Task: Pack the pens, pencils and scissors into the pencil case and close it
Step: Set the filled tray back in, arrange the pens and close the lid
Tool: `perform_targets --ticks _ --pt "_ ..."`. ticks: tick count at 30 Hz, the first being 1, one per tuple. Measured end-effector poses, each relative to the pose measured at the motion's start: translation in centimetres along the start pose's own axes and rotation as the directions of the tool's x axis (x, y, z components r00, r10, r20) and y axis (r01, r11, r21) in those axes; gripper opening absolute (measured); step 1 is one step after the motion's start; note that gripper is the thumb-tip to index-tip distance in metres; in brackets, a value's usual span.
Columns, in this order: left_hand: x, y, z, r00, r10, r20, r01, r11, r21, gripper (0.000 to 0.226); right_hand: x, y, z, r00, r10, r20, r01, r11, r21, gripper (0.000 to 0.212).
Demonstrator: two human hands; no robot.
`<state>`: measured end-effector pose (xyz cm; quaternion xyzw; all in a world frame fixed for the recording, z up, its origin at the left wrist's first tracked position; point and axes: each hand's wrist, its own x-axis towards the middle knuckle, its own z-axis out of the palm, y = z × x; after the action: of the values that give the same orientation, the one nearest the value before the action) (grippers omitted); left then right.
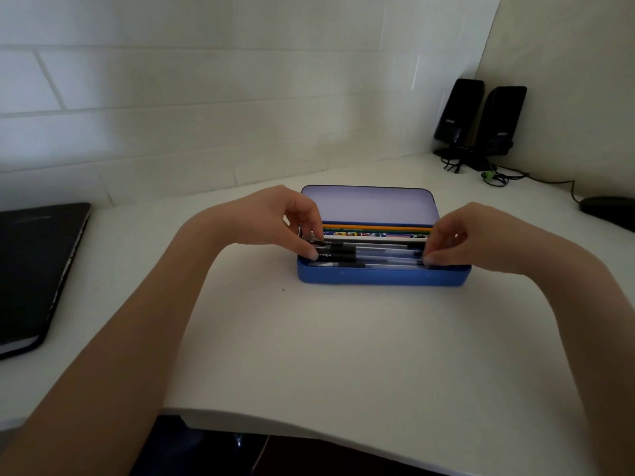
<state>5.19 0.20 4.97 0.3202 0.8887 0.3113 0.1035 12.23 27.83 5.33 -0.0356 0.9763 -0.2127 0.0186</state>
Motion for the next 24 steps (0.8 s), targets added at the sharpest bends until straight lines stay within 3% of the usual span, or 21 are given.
perform_targets --ticks 24 --pt "0.06 -0.37 -0.05 1.000 -0.009 -0.016 0.008 0.997 -0.071 0.014 0.21 -0.40 0.49 0.998 -0.054 0.019 0.053 0.998 0.039 0.010"
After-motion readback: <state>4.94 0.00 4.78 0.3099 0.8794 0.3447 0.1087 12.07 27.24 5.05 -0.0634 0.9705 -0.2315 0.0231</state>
